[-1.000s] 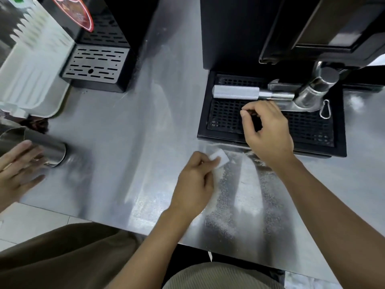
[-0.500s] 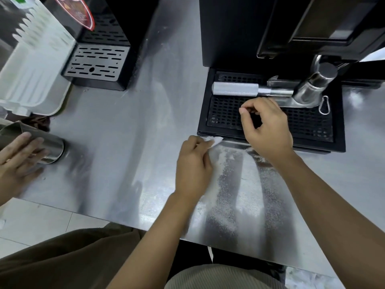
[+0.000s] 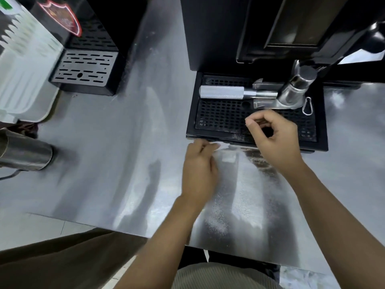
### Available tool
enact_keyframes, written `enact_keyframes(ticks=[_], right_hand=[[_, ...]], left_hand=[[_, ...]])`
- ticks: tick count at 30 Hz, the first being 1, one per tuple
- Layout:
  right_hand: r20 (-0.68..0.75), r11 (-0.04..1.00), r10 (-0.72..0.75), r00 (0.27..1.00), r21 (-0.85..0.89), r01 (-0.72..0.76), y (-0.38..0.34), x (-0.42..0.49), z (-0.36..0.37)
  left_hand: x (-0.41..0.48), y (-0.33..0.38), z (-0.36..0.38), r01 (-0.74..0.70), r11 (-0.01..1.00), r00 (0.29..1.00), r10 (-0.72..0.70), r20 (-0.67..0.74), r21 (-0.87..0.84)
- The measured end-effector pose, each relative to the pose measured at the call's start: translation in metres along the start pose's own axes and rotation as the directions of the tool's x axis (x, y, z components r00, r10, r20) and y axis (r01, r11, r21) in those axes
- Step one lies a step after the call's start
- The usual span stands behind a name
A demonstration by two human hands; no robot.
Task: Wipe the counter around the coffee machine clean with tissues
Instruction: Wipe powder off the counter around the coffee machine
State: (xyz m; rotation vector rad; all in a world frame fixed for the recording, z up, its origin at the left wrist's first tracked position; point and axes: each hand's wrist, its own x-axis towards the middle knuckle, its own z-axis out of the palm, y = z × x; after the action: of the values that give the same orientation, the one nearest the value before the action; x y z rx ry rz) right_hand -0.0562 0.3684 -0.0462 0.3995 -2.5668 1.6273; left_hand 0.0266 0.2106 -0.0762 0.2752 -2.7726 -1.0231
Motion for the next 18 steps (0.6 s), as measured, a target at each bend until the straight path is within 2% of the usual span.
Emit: enact_keyframes(ticks=[3,5,7,10,12,18], right_hand=[[-0.019,0.999,-0.033,0.999,-0.013,0.033,0.005,0.004,0.0],[-0.029,0.999,-0.043,0.999,-0.01,0.043,0.008,0.006,-0.002],[-0.031,0.998,-0.055,0.998,-0.016,0.054,0.01,0.005,-0.002],[-0.042,0.998,-0.062,0.997,-0.022,0.062,0.011,0.005,-0.002],[-0.045,0.998,-0.055,0.997,-0.009,0.055,0.012,0.005,-0.002],[-0.036,0.999,-0.04,0.999,0.018,0.041,0.011,0.006,-0.003]], left_hand=[[-0.003,0.021,0.007,-0.11,0.991,0.982,0.12,0.148,-0.074],[0.0,0.019,0.001,-0.111,0.981,0.964,0.145,0.223,-0.157],[0.001,0.005,-0.015,-0.043,0.987,0.989,0.064,0.131,-0.157],[0.003,-0.016,-0.033,0.065,0.998,0.997,-0.065,-0.039,-0.022],[0.007,-0.018,-0.028,0.079,0.997,0.996,-0.078,-0.042,0.022],[-0.001,0.017,0.011,-0.032,0.999,0.998,0.033,0.054,-0.016]])
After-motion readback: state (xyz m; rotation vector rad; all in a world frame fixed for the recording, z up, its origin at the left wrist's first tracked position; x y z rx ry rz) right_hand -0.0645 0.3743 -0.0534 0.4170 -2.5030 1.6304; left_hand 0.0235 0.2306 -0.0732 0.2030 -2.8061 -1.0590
